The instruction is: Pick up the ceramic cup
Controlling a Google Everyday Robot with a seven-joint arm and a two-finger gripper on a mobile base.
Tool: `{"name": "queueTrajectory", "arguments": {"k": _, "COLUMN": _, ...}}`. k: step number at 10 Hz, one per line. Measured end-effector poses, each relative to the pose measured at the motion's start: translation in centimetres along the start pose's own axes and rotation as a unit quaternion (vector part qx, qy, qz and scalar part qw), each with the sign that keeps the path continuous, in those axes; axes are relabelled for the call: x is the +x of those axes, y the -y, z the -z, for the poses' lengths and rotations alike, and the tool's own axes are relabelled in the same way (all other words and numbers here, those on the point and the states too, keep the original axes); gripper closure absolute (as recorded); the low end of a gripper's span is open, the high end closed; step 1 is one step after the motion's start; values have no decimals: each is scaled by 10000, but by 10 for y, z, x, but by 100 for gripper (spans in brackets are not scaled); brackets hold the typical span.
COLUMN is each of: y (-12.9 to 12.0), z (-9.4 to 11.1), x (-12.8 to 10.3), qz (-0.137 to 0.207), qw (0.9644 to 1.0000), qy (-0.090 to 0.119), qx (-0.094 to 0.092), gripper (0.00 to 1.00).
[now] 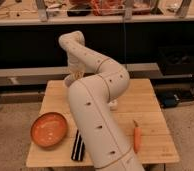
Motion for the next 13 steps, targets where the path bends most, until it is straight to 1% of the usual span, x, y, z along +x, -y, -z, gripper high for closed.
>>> {"name": "queueTrajectory", "arguments": {"k": 3, "y": -8, "z": 3, "x": -8, "qz": -3, "qw": 10000, "qy": 10, "qx": 18, "gripper": 97}}
{"name": "queueTrajectory", "arguments": {"k": 5, "y": -2, "z": 9, "x": -8, "qz": 50, "qw": 9999, "qy": -57, "qx": 77, "gripper": 97}}
{"name": "queueTrajectory", "arguments": {"k": 7, "y": -8, "z": 9, "x": -16, "qz": 51, "qw": 9999, "qy": -34, "qx": 102, "gripper": 97}}
{"name": "queueTrajectory", "arguments": {"k": 10, "y": -2, "z": 13, "x": -21, "qz": 122, "qw": 9998, "qy": -57, "qx": 171, "gripper": 97}}
{"name": "queueTrajectory", "arguments": {"k": 13, "y": -4, "z": 17, "x": -26, "qz": 147, "qw": 9997, "qy": -75, "qx": 182, "gripper": 97}}
